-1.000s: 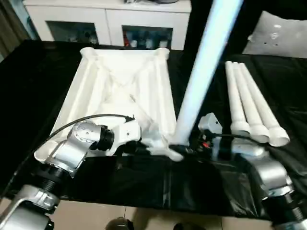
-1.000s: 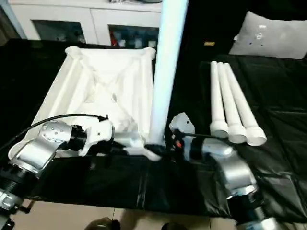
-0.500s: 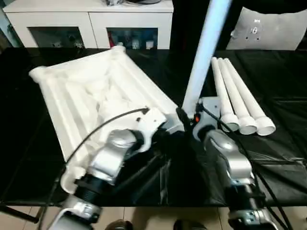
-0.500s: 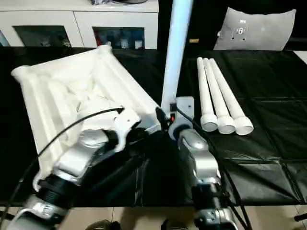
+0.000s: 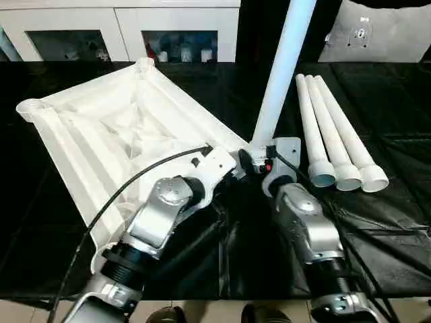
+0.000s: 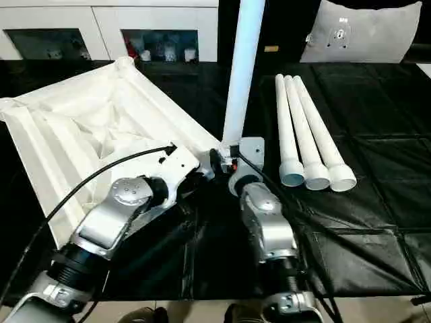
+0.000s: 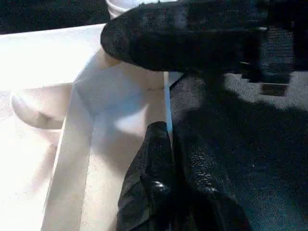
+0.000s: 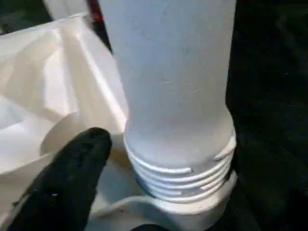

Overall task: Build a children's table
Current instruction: Rotate leg to tighten

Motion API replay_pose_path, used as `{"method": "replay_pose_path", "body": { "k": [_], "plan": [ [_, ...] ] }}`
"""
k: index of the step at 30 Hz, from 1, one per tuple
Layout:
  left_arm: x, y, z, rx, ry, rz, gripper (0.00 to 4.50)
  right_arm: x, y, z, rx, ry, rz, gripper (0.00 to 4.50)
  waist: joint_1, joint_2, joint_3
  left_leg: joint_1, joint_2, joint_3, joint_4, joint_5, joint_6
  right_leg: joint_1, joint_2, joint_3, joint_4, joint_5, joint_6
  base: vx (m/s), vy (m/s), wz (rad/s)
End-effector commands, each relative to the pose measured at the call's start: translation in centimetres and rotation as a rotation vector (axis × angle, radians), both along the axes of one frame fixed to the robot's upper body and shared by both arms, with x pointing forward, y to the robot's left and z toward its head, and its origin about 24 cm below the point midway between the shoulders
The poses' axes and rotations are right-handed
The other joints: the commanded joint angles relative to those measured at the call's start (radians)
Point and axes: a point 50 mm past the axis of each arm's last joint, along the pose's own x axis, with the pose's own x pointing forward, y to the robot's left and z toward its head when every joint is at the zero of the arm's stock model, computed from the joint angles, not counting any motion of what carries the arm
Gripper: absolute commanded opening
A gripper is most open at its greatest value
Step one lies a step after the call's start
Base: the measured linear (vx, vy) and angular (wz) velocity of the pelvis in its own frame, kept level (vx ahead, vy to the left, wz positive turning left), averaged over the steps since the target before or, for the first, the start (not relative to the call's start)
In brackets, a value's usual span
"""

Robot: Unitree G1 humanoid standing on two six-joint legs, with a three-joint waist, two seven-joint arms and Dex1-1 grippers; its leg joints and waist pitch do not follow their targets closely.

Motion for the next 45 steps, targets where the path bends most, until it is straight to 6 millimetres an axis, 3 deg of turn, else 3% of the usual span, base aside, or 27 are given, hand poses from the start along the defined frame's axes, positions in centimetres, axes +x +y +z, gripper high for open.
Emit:
{"method": "replay_pose_path", "body": {
  "k": [1,3,7,8,9,10,17,23,29,30,34,45],
  "plan": [
    [-0.1,0.9,-0.2,0.026,0.006,-0.006,0.0,-0.9,-0.8,-1.8,0.002,0.088,0.01,4.45,0.003,0.004,-0.066,0.008,0.067,-0.033,-0.057,-0.1,0.083,0.054,-0.089,0.053,-0.051,-0.042,-0.256,0.0,0.0,0.0],
    [-0.4,2.1,-0.5,0.056,0.018,-0.049,0.0,-1.8,-2.2,-1.2,-0.016,0.046,0.07,4.45,0.01,0.002,-0.065,0.008,0.068,-0.033,-0.057,-0.101,0.088,0.055,-0.088,0.052,-0.052,-0.051,-0.251,0.0,0.0,0.0],
    [-0.4,2.6,-0.7,0.072,0.02,-0.075,0.0,-2.2,-2.7,-0.8,-0.026,0.026,0.104,4.45,0.008,0.004,-0.064,0.009,0.069,-0.033,-0.058,-0.114,0.08,0.052,-0.09,0.052,-0.052,-0.07,-0.255,0.0,0.0,0.0],
    [-0.5,3.2,-0.8,0.091,0.021,-0.127,0.0,-2.6,-3.5,-0.3,-0.046,-0.003,0.159,4.45,0.007,-0.011,-0.064,0.008,0.067,-0.031,-0.058,-0.125,0.079,0.054,-0.089,0.053,-0.057,-0.1,-0.245,0.0,0.0,0.0],
    [-0.7,4.0,-0.9,0.111,0.037,-0.191,0.0,-3.1,-4.4,0.4,-0.073,-0.034,0.243,4.45,0.007,-0.011,-0.064,0.008,0.067,-0.031,-0.058,-0.125,0.079,0.054,-0.089,0.053,-0.057,-0.1,-0.245,0.0,0.0,0.0],
    [-0.9,4.5,-0.9,0.126,0.045,-0.233,0.0,-3.4,-4.8,0.8,-0.089,-0.05,0.302,4.45,0.016,-0.007,-0.064,0.01,0.068,-0.032,-0.056,-0.122,0.089,0.057,-0.091,0.055,-0.056,-0.118,-0.222,0.0,0.0,0.0],
    [-1.6,6.2,-1.1,0.212,0.079,-0.486,0.0,-4.2,-6.0,2.4,-0.164,-0.048,0.637,4.45,0.015,-0.011,-0.066,0.009,0.068,-0.031,-0.05,-0.106,0.115,0.053,-0.094,0.053,-0.051,-0.132,-0.238,0.0,0.0,0.0],
    [-2.0,6.4,-0.6,0.202,0.118,-0.629,0.0,-3.6,-5.9,3.2,-0.237,-0.018,0.821,4.45,0.032,-0.01,-0.068,0.015,0.071,-0.028,-0.046,-0.096,0.108,0.048,-0.092,0.051,-0.042,-0.113,-0.267,0.0,0.0,0.0],
    [-2.2,5.6,-0.5,0.194,0.118,-0.717,0.0,-3.1,-5.1,3.2,-0.279,-0.005,0.949,4.45,0.045,-0.014,-0.064,0.014,0.075,-0.028,-0.045,-0.138,0.079,0.045,-0.097,0.054,-0.044,-0.178,-0.261,0.0,0.0,0.0],
    [-2.2,5.5,-0.5,0.194,0.116,-0.727,0.0,-3.1,-4.9,3.1,-0.282,-0.002,0.981,4.18,0.048,-0.013,-0.065,0.015,0.074,-0.028,-0.045,-0.14,0.075,0.044,-0.097,0.054,-0.045,-0.191,-0.254,0.0,0.0,0.0],
    [-2.0,5.3,-0.5,0.195,0.111,-0.741,0.0,-3.3,-4.5,2.9,-0.292,0.015,1.054,3.87,0.057,-0.014,-0.066,0.015,0.076,-0.028,-0.045,-0.122,0.077,0.045,-0.096,0.054,-0.041,-0.165,-0.254,0.0,0.0,0.0],
    [-1.6,5.1,-0.5,0.196,0.103,-0.756,0.0,-2.9,-4.1,2.5,-0.263,0.03,1.091,3.09,0.059,-0.011,-0.066,0.014,0.075,-0.029,-0.044,-0.132,0.075,0.045,-0.096,0.052,-0.043,-0.175,-0.256,0.0,0.0,0.0]
  ]
}}
